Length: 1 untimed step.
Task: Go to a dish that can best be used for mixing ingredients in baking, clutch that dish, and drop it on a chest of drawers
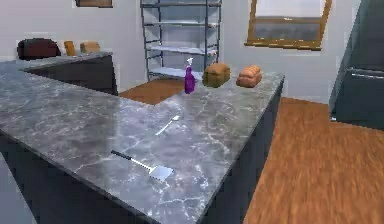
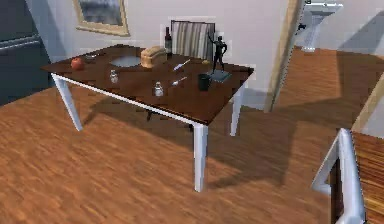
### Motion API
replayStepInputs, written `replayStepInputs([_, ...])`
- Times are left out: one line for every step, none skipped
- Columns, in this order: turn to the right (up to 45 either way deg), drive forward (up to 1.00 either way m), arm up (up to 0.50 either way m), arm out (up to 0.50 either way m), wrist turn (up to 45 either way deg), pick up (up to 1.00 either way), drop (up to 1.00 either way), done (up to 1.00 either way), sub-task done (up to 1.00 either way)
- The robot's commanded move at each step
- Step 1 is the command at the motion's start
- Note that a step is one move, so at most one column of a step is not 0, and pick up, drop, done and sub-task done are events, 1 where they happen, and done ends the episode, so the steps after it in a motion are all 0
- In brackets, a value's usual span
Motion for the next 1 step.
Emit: replayStepInputs([-45.0, 0.00, 0.00, 0.00, 0.0, 0.00, 0.00, 0.00, 0.00])
